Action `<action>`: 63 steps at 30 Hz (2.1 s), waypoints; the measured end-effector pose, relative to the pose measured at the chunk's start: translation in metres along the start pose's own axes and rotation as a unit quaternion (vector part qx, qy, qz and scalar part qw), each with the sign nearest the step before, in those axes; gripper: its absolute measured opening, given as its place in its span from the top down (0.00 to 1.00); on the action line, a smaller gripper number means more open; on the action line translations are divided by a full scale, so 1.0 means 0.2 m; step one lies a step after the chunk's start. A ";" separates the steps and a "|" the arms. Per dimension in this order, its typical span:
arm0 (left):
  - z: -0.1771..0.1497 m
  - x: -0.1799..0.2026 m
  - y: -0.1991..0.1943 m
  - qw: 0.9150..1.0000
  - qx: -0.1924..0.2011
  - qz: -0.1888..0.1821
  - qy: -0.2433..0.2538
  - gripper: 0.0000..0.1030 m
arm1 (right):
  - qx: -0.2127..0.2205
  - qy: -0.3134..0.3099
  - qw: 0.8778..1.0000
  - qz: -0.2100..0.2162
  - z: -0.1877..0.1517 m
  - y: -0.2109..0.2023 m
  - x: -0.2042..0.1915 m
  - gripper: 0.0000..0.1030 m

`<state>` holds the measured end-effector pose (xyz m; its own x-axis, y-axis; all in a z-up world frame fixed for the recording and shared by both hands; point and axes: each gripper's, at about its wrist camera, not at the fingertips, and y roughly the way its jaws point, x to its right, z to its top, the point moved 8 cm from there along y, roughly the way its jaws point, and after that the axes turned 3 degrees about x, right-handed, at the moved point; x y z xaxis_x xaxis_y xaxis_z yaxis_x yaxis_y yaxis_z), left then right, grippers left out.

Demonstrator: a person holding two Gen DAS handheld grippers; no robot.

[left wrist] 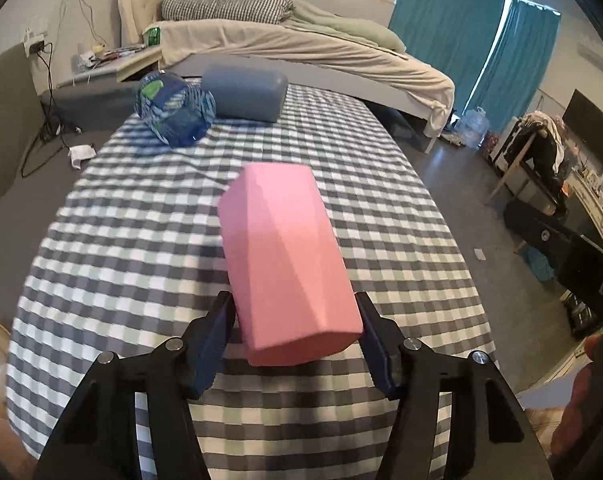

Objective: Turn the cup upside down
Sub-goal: 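Lower the pink cup toward the left gripper and grasp it with the left gripper, then set the pink cup upright on the table with the left gripper and release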

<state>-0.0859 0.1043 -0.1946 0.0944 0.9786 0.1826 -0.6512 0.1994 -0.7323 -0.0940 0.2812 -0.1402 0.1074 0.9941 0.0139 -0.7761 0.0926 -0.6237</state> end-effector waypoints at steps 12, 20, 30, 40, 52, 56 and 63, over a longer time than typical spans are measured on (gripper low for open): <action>0.14 -0.10 -0.16 1.000 0.028 0.010 0.003 0.43 | 0.011 -0.020 1.000 0.005 0.01 -0.05 -0.09 0.16; 0.14 -0.10 -0.17 0.999 0.020 0.008 0.026 0.43 | 0.009 -0.025 1.000 0.009 0.01 -0.05 -0.12 0.16; 0.22 -0.07 -0.06 0.998 0.029 0.019 0.050 0.43 | 0.008 -0.032 0.999 0.011 0.00 -0.05 -0.13 0.16; 0.19 -0.06 -0.04 0.998 0.043 -0.009 0.033 0.26 | 0.009 -0.014 0.999 0.031 0.01 -0.03 -0.11 0.16; 0.09 -0.05 0.12 0.997 0.028 0.027 0.072 0.39 | 0.011 -0.014 0.999 0.039 0.01 -0.03 -0.11 0.16; 0.10 -0.04 0.14 0.996 0.032 0.030 0.077 0.39 | 0.007 -0.011 0.999 0.038 0.01 -0.01 -0.10 0.16; 0.15 -0.05 0.18 0.996 0.034 0.033 0.081 0.39 | 0.004 -0.011 0.999 0.042 0.01 0.00 -0.10 0.16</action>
<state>-0.1323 0.0999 -0.2037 0.1666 0.9858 0.0223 -0.7095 0.1356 -0.6916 -0.0969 0.2619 -0.1384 0.0281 0.9994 -0.0205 -0.7867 0.0095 -0.6173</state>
